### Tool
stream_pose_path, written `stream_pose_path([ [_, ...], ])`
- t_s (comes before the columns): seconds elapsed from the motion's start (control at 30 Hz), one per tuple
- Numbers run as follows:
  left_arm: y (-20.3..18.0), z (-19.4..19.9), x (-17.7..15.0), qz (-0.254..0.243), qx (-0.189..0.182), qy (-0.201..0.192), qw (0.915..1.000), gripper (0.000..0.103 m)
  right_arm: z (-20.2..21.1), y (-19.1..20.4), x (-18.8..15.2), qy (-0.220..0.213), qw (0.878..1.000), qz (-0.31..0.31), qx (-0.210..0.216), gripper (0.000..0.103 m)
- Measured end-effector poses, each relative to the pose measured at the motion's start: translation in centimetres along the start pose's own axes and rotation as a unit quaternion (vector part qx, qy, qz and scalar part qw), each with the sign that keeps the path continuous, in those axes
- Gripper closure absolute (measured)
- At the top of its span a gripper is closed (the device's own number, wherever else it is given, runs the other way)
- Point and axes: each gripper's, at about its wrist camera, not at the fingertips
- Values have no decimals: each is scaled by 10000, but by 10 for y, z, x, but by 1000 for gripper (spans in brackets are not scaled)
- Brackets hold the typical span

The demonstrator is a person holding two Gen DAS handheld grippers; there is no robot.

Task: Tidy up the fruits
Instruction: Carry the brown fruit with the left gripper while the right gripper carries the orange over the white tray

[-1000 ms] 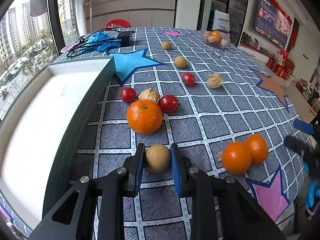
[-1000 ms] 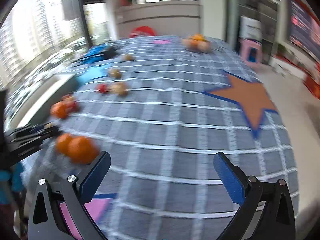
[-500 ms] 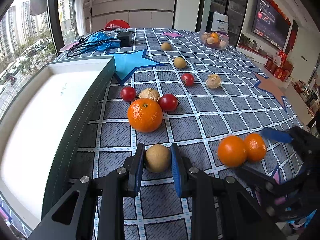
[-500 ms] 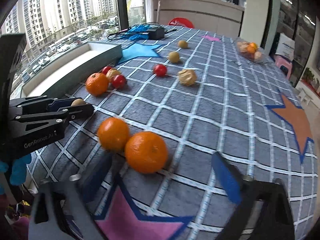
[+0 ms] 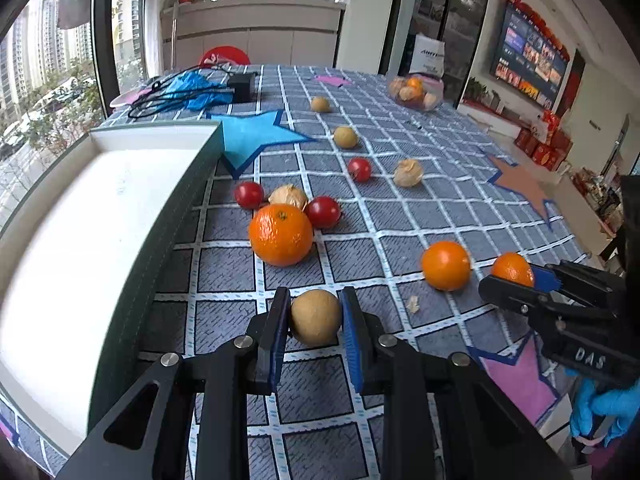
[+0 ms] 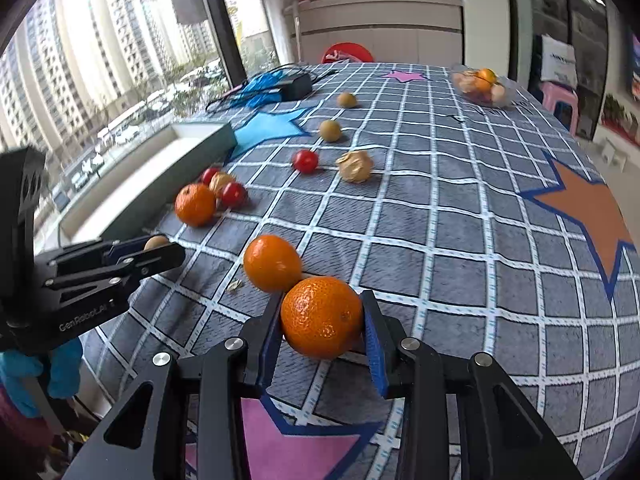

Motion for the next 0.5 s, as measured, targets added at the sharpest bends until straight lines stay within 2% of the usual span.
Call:
stream_pose_path([
  [0.3, 4, 18, 7, 7, -120, -202, 9997, 75, 10, -8, -2, -116, 9996, -229, 67, 64],
  [0.5, 15, 32, 15, 105, -119, -384, 9991, 75, 10, 4, 9, -164, 9997, -107, 144, 64],
])
Point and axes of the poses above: each gripper's, at about its wrist camera, not at the fingertips, and z roughly against the way its jaws point, y to its left, x to its top, and after that the axes turned 15 degrees about z, right-handed
